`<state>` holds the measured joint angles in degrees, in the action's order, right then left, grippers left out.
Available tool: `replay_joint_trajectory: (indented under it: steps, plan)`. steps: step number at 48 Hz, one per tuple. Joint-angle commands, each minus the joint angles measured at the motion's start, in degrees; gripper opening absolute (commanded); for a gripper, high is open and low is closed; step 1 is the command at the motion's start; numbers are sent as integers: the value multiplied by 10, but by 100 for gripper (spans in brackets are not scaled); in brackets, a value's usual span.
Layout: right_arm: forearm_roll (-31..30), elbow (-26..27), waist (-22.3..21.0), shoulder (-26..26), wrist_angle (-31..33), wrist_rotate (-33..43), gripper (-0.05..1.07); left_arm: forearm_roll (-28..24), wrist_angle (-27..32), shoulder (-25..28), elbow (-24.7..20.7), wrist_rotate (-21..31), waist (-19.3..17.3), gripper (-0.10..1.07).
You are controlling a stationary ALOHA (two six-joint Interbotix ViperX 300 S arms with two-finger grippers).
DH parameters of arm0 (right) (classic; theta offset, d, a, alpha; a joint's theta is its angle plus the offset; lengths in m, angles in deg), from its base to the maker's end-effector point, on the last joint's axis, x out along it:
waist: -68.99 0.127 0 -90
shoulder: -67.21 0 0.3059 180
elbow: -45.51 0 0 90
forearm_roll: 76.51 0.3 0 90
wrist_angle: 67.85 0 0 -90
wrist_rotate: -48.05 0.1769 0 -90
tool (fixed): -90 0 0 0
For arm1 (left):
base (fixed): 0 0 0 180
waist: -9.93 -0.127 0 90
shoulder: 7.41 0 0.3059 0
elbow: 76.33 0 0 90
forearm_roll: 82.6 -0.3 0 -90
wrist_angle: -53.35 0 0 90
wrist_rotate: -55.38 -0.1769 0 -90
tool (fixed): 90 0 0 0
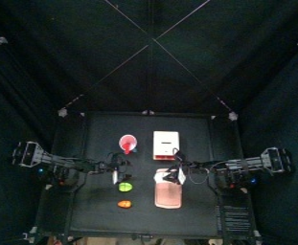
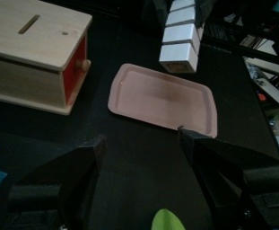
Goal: Place sushi roll on plate
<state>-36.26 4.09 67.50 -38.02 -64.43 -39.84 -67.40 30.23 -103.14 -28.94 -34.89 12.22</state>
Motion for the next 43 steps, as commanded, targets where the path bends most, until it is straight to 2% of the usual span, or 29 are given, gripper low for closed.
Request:
replay_joint_trajectory:
  steps: [1, 13, 23, 27, 31, 38, 43]
  plan:
    - [0, 18, -27, -24, 40, 0, 60, 0, -6, -4, -7, 0, 1, 97]
    - [-11, 40, -100, -39, 166, 2, 60, 1, -6, 3, -7, 0, 0, 97]
    - [-28, 57, -128, -39, 239, 4, 60, 0, -7, 5, -7, 0, 0, 97]
    - [-47, 65, -139, -39, 263, 30, 60, 0, -7, 6, -7, 0, 0, 97]
    - [-91, 76, -144, -40, 289, 73, 60, 1, -7, 7, -6, 0, 1, 97]
    - [-223, 102, -142, -45, 345, 189, 60, 1, -7, 7, -7, 0, 1, 97]
    - [-301, 107, -121, -53, 344, 280, 60, 1, -6, 7, -6, 0, 0, 97]
